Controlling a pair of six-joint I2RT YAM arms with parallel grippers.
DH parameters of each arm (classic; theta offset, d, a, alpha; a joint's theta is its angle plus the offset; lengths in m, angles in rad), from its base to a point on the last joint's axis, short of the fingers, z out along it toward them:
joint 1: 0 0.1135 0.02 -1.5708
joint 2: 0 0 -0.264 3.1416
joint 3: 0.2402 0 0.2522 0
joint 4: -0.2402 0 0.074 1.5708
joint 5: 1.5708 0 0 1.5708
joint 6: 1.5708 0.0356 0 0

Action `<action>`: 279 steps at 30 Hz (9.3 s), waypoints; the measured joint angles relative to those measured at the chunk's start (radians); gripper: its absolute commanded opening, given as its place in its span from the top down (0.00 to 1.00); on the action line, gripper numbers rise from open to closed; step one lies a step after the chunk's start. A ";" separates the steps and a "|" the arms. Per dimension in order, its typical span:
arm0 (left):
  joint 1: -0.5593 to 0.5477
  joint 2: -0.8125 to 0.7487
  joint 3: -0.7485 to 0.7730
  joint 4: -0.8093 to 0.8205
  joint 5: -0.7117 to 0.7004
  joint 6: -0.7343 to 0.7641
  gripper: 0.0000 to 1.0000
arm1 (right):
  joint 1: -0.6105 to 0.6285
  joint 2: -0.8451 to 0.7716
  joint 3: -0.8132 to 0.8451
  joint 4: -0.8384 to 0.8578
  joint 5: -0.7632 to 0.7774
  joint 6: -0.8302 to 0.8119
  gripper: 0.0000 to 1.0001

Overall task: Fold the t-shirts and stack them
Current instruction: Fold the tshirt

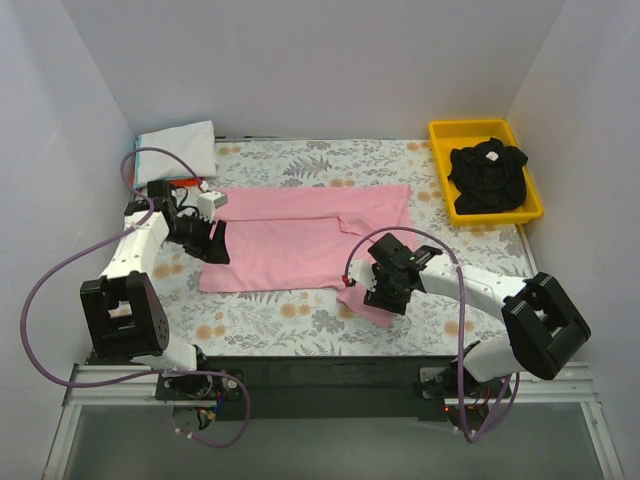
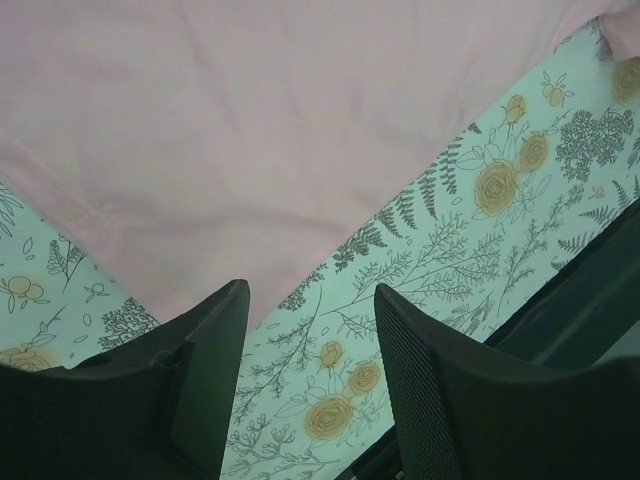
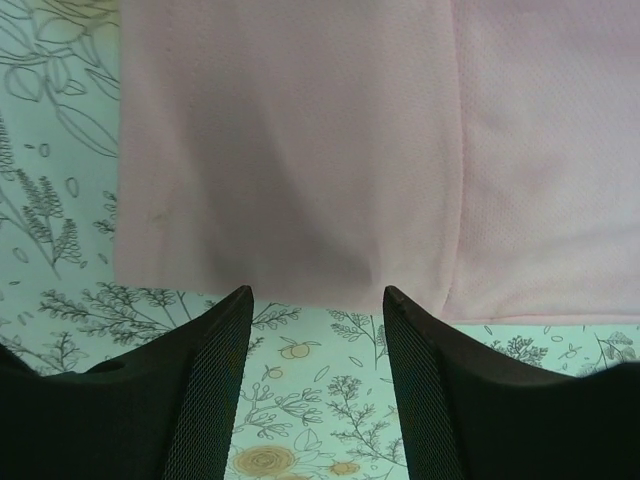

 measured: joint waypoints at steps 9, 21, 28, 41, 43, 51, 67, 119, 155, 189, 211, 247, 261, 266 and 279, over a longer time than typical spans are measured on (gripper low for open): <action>0.000 -0.005 -0.064 0.029 -0.028 0.053 0.49 | 0.030 0.018 -0.048 0.097 0.090 0.031 0.98; 0.000 -0.155 -0.307 0.077 -0.101 0.418 0.61 | 0.035 0.012 -0.056 0.111 0.089 0.041 0.99; 0.000 -0.180 -0.386 0.135 -0.143 0.607 0.68 | 0.018 0.011 -0.055 0.111 0.076 0.063 0.99; 0.000 -0.198 -0.499 0.302 -0.204 0.724 0.73 | -0.005 0.000 -0.056 0.090 0.049 0.072 0.99; 0.000 -0.198 -0.498 0.304 -0.203 0.740 0.73 | -0.006 0.000 -0.056 0.089 0.048 0.072 0.99; 0.000 -0.234 -0.391 0.177 -0.144 0.786 0.73 | -0.007 0.000 -0.056 0.087 0.045 0.072 0.99; 0.000 -0.125 -0.383 0.208 -0.166 0.820 0.70 | -0.016 0.000 -0.055 0.084 0.028 0.061 0.99; 0.015 0.363 0.275 0.106 0.024 0.508 1.00 | -0.359 0.397 0.763 -0.292 -0.186 -0.317 0.99; 0.055 0.359 0.231 0.122 -0.004 0.024 0.40 | -0.644 0.443 0.717 -0.466 -0.435 0.024 0.36; 0.058 0.378 0.088 0.227 -0.114 -0.192 0.56 | -0.655 0.520 0.566 -0.330 -0.357 0.211 0.99; -0.257 0.149 0.204 0.352 0.120 -0.322 0.44 | -0.655 0.396 0.534 -0.316 -0.301 0.219 0.59; -0.702 0.554 0.014 1.174 0.087 -1.252 0.46 | -0.647 0.600 0.622 -0.221 -0.497 0.377 0.60; -0.717 0.602 0.033 1.230 0.091 -1.299 0.66 | -0.647 0.600 0.622 -0.217 -0.510 0.376 0.87; -0.717 0.615 0.056 1.236 0.092 -1.312 0.85 | -0.647 0.600 0.623 -0.217 -0.528 0.380 0.93; -0.709 0.618 0.085 1.291 0.092 -1.324 1.00 | -0.647 0.603 0.697 -0.218 -0.647 0.407 0.90</action>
